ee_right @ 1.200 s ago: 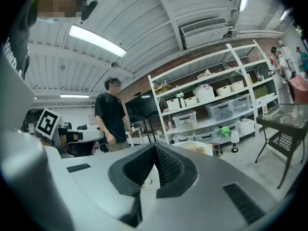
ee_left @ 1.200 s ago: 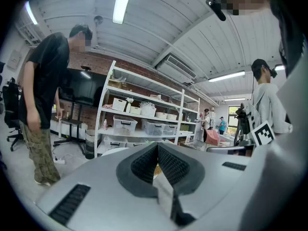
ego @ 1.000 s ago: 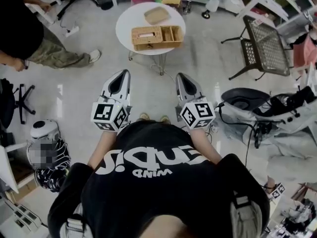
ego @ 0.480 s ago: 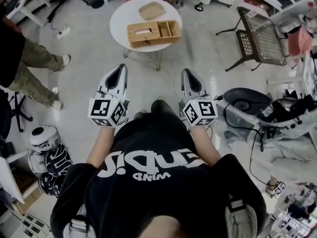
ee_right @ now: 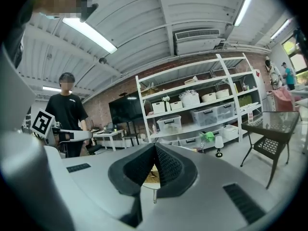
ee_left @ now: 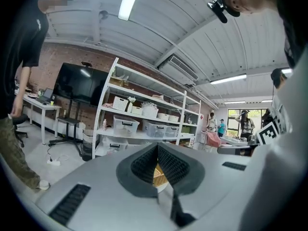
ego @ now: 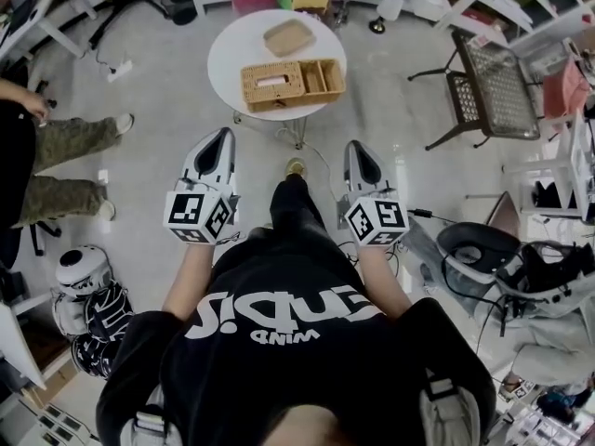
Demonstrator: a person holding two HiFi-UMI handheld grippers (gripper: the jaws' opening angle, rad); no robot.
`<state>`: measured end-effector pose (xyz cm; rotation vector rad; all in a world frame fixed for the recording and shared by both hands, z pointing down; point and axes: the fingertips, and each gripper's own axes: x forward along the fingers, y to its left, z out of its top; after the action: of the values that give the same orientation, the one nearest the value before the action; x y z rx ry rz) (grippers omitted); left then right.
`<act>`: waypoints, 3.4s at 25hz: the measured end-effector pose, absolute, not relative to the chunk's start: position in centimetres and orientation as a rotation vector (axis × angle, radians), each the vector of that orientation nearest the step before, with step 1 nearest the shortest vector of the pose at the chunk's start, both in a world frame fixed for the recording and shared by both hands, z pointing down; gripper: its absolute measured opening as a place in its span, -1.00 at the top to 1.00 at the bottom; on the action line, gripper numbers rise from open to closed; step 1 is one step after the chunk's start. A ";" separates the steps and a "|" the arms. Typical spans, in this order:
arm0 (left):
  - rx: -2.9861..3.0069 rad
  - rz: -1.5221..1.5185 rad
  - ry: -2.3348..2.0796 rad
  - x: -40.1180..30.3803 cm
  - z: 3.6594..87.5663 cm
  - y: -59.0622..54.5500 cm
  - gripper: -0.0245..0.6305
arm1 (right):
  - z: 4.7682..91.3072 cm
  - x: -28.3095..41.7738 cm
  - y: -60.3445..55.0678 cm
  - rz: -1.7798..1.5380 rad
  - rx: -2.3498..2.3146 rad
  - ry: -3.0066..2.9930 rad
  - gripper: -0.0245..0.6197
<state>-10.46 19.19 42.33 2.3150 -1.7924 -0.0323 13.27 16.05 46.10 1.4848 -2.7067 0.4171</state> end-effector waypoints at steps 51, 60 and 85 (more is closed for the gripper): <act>2.347 0.035 -1.721 -13.4 39.9 -14.5 0.93 | 43.6 6.0 -17.3 0.483 1.377 -2.783 0.93; 2.374 0.067 -1.639 -14.6 41.0 -16.6 0.93 | 43.8 4.1 -18.6 0.487 1.413 -2.763 0.93; 2.308 0.214 -1.409 -15.0 49.5 -21.9 0.11 | 45.4 3.8 -19.6 0.539 1.458 -2.696 0.93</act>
<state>-14.96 -21.93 49.55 2.3082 -1.4089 0.2140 3.83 -19.60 45.36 1.4583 -2.6956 0.5386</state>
